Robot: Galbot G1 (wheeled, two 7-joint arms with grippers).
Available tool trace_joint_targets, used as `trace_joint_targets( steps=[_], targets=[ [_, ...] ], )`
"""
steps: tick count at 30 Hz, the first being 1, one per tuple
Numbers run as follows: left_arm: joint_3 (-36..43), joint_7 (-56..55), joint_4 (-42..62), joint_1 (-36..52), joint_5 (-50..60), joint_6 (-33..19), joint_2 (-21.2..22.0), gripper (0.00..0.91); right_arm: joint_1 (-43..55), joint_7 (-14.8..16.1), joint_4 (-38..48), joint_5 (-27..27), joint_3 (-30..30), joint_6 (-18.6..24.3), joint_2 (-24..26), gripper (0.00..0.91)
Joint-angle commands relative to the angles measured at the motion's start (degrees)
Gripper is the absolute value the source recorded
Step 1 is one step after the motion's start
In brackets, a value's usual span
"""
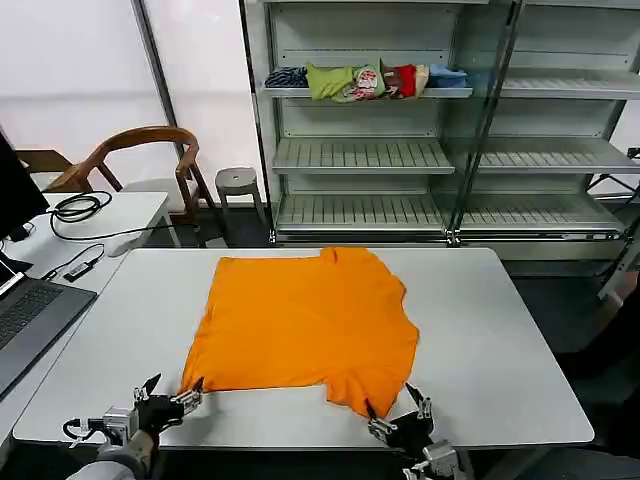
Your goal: Fold and organize the clothes.
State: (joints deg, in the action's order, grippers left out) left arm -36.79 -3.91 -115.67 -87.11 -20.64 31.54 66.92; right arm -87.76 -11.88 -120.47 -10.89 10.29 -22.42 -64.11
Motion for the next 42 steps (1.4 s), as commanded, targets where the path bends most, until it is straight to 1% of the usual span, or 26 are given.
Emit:
trace_joint_targets(
  steps=[1, 5, 10, 11, 12, 13, 14, 18, 42],
  targets=[
    [-0.06, -0.5, 1.15, 0.05, 0.09, 1.51, 0.28, 0.907, -0.54, -0.43, 0.04, -0.11, -0.48, -0.53, 0.02, 0.907],
    [0.1, -0.45, 1.07, 0.09, -0.05, 1.51, 0.41, 0.907, -0.77, -1.14, 0.02, -0.38, -0.43, -0.66, 0.05, 0.907],
    [0.18, -0.5, 1.24, 0.35, -0.02, 1.51, 0.53, 0.907, -1.57, -1.27, -0.05, -0.47, -0.76, -0.76, 0.15, 0.907],
    [0.18, -0.47, 1.25, 0.37, 0.0, 1.51, 0.52, 0.806, -1.59, -1.3, 0.02, -0.54, -0.81, -0.79, 0.11, 0.907],
    [0.2, -0.47, 1.26, 0.35, 0.03, 1.5, 0.51, 0.252, -1.54, -1.37, 0.09, -0.59, -0.83, -0.8, 0.02, 0.736],
    [0.23, -0.44, 1.32, 0.38, 0.13, 1.5, 0.5, 0.071, -1.48, -1.37, 0.23, -0.84, -0.82, -0.81, -0.05, 0.433],
    [0.28, -0.4, 1.39, 0.4, 0.21, 1.51, 0.49, 0.02, -1.42, -1.4, 0.25, -1.21, -0.81, -0.91, -0.04, 0.01],
    [0.42, 0.37, 1.54, 0.39, 0.13, 1.51, 0.53, 0.02, -1.42, -1.8, 0.08, -2.52, -0.89, -1.91, -0.15, 0.0],
    [1.37, 1.37, 1.01, 0.52, -0.03, 1.34, 1.51, 0.02, -1.14, -1.55, 0.31, -3.13, -0.9, -0.68, -0.44, 0.0]
  ],
)
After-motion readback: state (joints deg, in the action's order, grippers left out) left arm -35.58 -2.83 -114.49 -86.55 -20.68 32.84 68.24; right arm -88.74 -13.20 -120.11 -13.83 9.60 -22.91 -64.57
